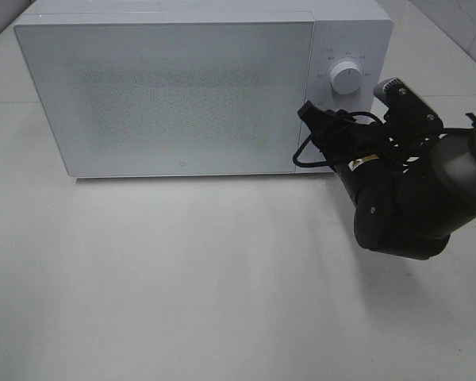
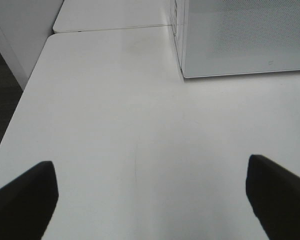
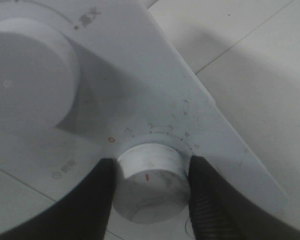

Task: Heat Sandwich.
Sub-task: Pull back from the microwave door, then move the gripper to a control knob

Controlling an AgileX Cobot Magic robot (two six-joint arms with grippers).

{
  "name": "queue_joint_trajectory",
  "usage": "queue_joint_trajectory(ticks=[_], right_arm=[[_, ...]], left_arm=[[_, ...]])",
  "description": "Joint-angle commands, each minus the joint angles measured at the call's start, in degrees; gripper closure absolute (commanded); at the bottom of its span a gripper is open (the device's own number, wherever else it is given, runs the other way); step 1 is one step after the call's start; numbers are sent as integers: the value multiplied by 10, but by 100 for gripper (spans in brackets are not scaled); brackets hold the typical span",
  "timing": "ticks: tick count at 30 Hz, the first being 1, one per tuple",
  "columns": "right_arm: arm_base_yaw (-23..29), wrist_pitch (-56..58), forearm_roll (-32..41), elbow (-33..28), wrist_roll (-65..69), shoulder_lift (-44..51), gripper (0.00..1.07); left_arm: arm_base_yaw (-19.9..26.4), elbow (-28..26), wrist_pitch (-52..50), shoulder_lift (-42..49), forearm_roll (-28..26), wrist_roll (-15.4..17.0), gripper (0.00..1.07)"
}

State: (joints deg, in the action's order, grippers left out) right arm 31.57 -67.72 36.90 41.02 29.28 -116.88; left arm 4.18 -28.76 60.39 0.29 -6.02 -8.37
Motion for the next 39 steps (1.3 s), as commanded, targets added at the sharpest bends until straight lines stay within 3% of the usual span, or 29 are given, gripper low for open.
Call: queue_joint_trajectory(ticks=[1,24,39], right_arm=[[-1,-56,-5,7,98,2,106],[-1,-56,-6,7,588,2,105],[-1,-54,-10,7,581,2,102]], left_arm=[[3,0,-6,16,-2,4,10],[3,0,-6,16,-2,4,10],[3,0,-6,16,-2,4,10]])
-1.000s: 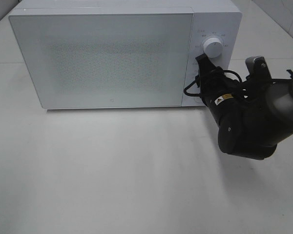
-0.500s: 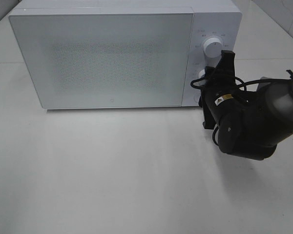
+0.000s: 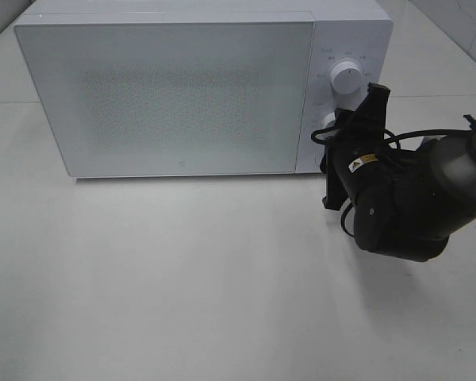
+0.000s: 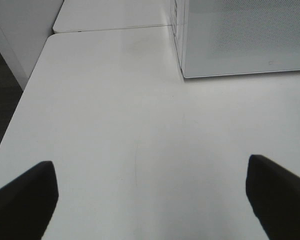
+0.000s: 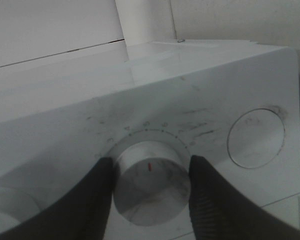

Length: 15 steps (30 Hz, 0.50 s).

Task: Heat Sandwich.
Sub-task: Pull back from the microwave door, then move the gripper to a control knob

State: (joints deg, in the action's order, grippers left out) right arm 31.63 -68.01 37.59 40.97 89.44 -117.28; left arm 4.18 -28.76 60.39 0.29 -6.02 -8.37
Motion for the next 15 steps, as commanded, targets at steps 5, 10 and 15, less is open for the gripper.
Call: queue_joint_trajectory(ticks=[5,10,15], right_arm=[[-2,-51,-17,7,-24,6,100],[-2,-52,-17,7,-26,6,89],[-2,-52,-13,7,-26,6,73]], left_arm=[[3,0,-6,16,-2,4,10],[3,0,-6,16,-2,4,10],[3,0,-6,16,-2,4,10]])
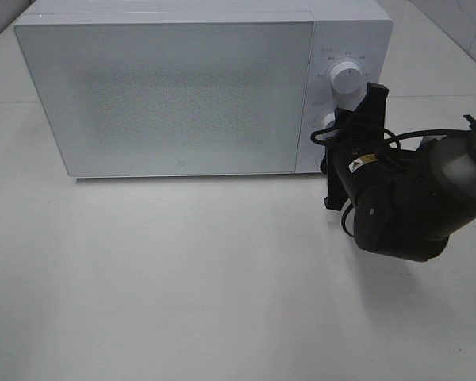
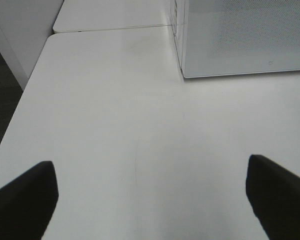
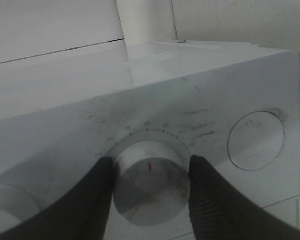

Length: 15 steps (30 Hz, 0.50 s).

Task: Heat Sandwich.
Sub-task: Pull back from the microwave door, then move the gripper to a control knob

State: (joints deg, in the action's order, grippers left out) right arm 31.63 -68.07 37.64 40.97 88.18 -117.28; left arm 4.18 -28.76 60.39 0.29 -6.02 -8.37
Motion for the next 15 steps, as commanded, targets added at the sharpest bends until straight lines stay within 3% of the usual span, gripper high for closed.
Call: queue_joint_trajectory(ticks=[1,3,10,15], right_arm=[[-2,-52,-13,7,-14,6,69],[-2,-52,-13,7,-15,6,65],[-2,-52,-10,6,-32,6,30],[-2,-54,-27,6,-62,6,26]], left_arm=[[3,0,-6,16,-2,4,10],[3,0,-6,16,-2,4,10],[3,0,-6,16,-2,4,10],[3,0,-6,16,-2,4,10]])
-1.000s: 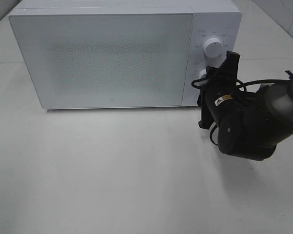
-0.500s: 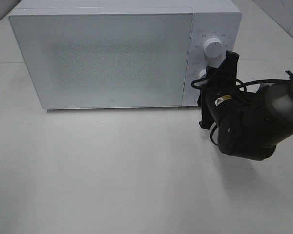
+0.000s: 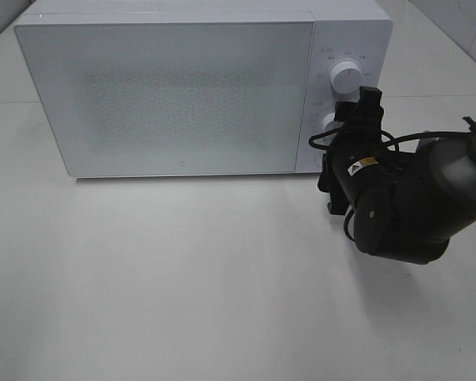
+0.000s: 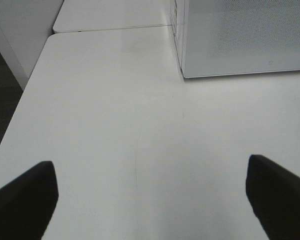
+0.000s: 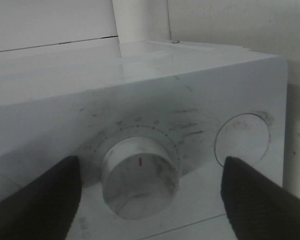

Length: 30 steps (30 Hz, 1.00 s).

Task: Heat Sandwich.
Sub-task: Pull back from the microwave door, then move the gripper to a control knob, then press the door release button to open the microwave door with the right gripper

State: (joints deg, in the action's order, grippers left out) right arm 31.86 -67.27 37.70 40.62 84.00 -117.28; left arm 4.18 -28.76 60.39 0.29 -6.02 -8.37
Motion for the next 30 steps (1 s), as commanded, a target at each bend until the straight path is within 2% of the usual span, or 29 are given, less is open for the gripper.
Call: queue_joint_trajectory(ticks=[1,7,21,26,30], right_arm=[[-4,-62,-28,10,-20,6,26],[-4,-64,-54,1,-19,7,30],[-4,-24,-115,-109,-38,68,31],[-4,58,-152,-144,-92,129,31],[-4,139,-167,-147,-144,166,31]], left_arm=[[3,0,-6,16,-2,4,10],[3,0,-6,16,-2,4,10],[3,0,-6,12,-2,4,11],[3,0,-6,12,-2,4,11],[3,0,-6,12,-2,4,11]])
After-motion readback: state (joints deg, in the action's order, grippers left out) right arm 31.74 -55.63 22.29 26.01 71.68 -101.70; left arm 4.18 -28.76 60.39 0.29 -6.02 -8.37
